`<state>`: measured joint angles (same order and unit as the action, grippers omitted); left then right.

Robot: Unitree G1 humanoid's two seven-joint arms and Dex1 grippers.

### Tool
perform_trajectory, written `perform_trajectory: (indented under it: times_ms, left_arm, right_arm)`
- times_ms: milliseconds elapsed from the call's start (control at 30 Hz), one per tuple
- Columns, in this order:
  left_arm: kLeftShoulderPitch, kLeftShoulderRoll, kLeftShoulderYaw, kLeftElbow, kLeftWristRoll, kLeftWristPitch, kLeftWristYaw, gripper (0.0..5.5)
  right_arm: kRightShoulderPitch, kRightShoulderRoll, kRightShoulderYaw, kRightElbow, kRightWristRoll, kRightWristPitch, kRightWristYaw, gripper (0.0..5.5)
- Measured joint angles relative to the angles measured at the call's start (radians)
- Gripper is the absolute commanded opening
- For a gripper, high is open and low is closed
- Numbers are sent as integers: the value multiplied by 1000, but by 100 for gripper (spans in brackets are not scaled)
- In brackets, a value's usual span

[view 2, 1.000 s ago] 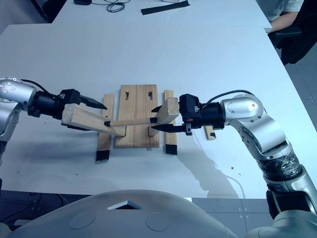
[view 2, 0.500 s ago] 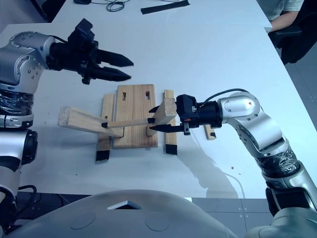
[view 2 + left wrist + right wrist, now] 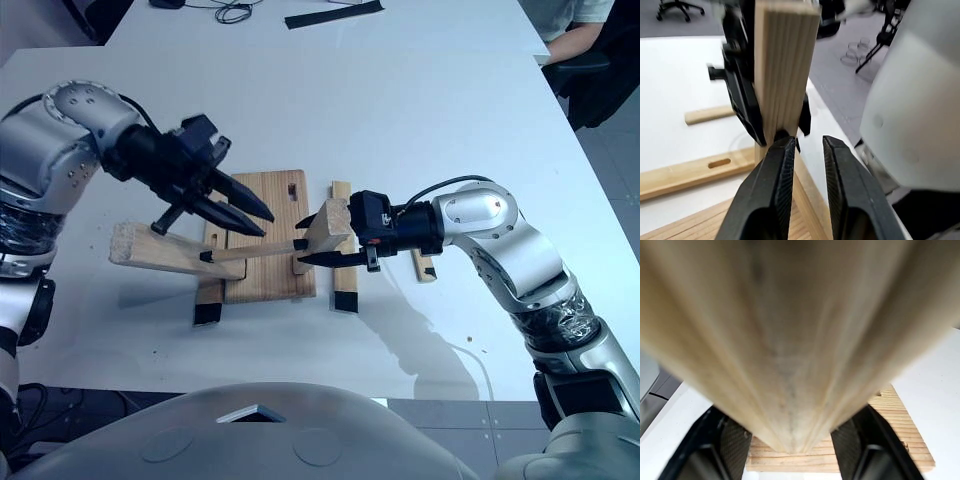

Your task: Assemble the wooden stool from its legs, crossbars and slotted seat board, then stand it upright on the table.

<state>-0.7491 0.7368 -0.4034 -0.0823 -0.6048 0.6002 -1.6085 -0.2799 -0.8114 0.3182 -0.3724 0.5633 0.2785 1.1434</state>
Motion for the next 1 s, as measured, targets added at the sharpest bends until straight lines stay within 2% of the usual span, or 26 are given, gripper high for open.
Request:
perform_trajectory:
  times_ms: [133,467,833,1000]
  left_arm:
    - [17,1,-72,-1,52,-80,0,103]
    - [8,1,-162,82,58,-205,-2,103]
    - [14,-3,-169,114,42,-229,-3,103]
    - [44,-47,-102,143,-9,-84,30,103]
  right_arm:
    - [-7,12,9,-1,-11,-1,0,204]
    - [-24,20,28,9,-17,-3,0,204]
    - [-41,21,40,23,-17,-4,3,204]
    - [-51,21,39,38,-17,-10,20,204]
